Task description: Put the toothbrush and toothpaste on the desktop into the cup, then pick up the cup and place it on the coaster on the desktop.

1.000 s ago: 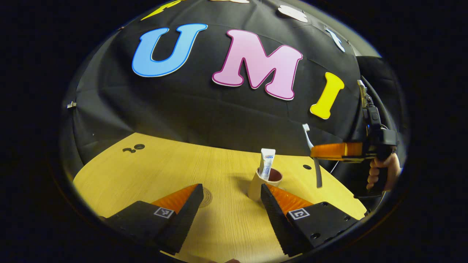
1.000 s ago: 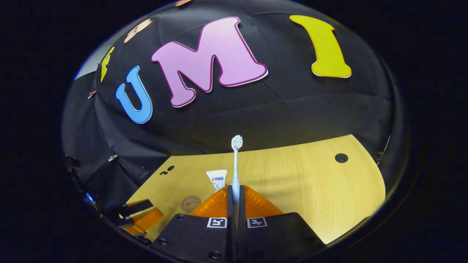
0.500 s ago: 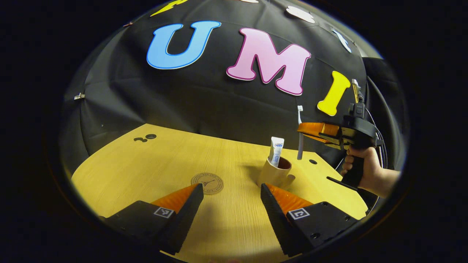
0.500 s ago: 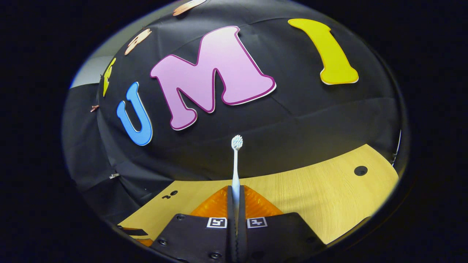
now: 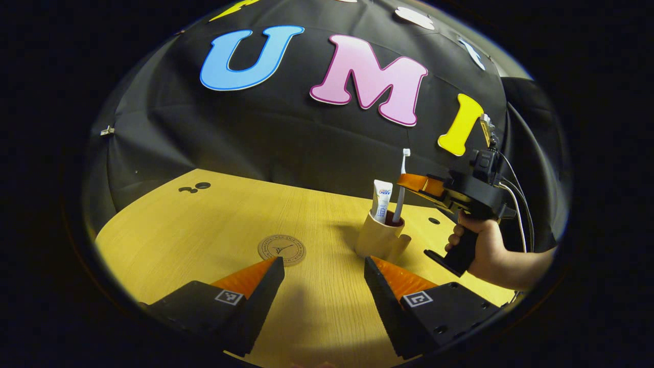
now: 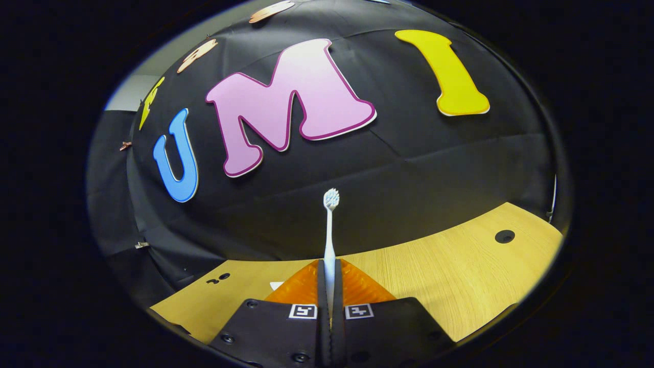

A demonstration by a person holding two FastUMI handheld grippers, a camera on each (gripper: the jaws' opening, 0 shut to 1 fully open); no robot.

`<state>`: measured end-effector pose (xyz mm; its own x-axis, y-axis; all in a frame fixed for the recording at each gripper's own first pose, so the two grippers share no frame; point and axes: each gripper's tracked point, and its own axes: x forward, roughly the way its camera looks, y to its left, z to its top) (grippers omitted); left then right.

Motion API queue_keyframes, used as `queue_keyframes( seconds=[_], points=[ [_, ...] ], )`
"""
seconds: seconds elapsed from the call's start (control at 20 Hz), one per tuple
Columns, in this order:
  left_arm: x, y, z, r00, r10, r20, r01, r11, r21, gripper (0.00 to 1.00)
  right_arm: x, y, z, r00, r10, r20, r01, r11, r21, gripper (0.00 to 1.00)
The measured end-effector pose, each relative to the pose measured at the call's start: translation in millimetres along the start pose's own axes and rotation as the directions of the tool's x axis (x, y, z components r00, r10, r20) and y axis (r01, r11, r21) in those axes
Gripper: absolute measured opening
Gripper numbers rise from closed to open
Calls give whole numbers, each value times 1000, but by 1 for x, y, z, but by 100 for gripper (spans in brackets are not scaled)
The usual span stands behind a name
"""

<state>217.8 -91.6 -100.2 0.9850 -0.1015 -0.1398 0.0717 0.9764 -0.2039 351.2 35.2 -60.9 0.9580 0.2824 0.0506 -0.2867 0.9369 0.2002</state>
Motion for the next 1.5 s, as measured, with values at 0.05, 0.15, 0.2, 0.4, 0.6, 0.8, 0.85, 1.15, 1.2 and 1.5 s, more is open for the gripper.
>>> queue_keyframes(
  seconds=[0.05,0.15,0.2,0.4,0.6,0.8,0.85,1.15,1.2,1.5],
  points=[
    [1,-2,-2,1000,-5,-4,5,1000,-2,98,-4,0,-2,1000,-4,11,4,1000,-14,5],
    [3,-4,-4,1000,-12,-6,12,1000,2,98,-10,1,-6,999,-6,33,8,998,-58,5],
    [3,-6,-5,1000,-16,-5,16,1000,5,98,-13,3,-9,999,0,32,2,998,-70,5],
    [4,-7,-6,1000,-18,-3,18,1000,7,98,-25,8,-34,999,28,-26,-30,996,-80,19],
    [-7,-8,-2,1000,-7,10,7,1000,4,98,-51,8,-20,999,7,-38,-10,997,-71,96],
    [-26,2,-1,1000,26,9,-26,1000,-9,98,-64,-2,-16,987,-45,-157,36,998,-61,94],
    [-32,6,-5,999,40,6,-40,999,-19,98,-65,-5,-14,981,-59,-183,50,997,-56,95],
    [-65,41,-12,994,113,-17,-113,993,-18,98,-74,-18,-22,920,-127,-370,130,991,-16,95],
    [-72,48,-12,992,125,-17,-125,992,-16,97,-75,-22,-27,900,-133,-414,146,989,1,96],
    [-108,78,-16,983,177,-47,-178,984,-19,98,-85,-14,-51,755,-118,-645,188,981,40,96]
  ],
)
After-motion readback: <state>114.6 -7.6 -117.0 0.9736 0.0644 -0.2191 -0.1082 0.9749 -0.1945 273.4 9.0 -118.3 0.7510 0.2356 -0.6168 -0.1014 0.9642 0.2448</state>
